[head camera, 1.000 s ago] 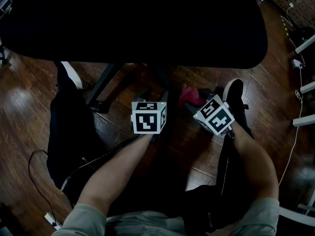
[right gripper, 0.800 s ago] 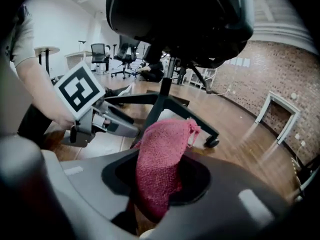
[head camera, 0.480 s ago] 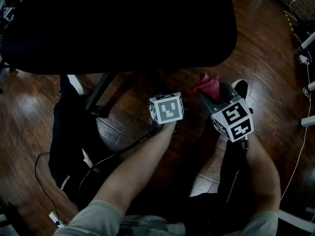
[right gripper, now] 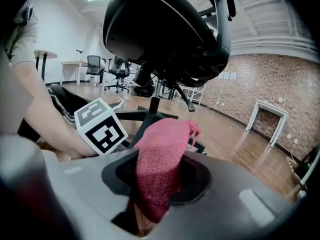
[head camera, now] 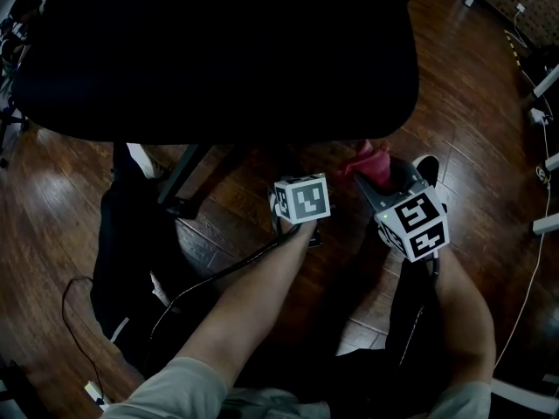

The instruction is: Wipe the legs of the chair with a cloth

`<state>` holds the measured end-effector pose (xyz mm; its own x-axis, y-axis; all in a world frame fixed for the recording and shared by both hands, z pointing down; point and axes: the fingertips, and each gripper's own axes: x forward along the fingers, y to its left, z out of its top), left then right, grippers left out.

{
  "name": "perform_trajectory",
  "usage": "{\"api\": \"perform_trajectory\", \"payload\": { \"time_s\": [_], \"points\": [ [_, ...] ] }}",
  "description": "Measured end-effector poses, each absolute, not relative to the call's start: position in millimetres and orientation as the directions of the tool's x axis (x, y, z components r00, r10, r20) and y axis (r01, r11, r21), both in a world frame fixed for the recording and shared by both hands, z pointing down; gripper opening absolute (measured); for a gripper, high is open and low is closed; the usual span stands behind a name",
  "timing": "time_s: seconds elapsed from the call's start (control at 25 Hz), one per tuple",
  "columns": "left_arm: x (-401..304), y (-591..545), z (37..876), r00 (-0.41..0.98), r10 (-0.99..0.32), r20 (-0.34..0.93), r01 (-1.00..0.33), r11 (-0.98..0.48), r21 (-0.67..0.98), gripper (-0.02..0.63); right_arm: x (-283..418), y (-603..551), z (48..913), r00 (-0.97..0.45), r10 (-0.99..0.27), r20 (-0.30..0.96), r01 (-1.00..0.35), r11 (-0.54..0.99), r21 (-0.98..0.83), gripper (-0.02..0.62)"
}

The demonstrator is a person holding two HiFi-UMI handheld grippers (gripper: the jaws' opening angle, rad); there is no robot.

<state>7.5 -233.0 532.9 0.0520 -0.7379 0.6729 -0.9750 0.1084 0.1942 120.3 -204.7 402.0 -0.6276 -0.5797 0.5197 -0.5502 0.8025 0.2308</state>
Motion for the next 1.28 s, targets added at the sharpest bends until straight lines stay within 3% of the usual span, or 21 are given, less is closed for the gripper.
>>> {"api": "perform_trajectory", "payload": {
  "time_s": [0.56, 1.28],
  "points": [
    [-80.5, -194.3, 528.5, 0.078, -0.723, 0.686, -0.992, 0.009, 0.122, 0.265, 65.5, -194.5, 389.3, -0.648, -0.53, 0.547, -0.474, 0.843, 0.254, 0.121],
    [-95.3, -175.5, 529.6, 0.223, -0.715, 0.663, -0.97, -0.098, 0.22, 0.279, 53.4, -200.1, 378.8, -0.653, -0.541, 0.53, -0.463, 0.839, 0.286, 0.121]
  ]
}}
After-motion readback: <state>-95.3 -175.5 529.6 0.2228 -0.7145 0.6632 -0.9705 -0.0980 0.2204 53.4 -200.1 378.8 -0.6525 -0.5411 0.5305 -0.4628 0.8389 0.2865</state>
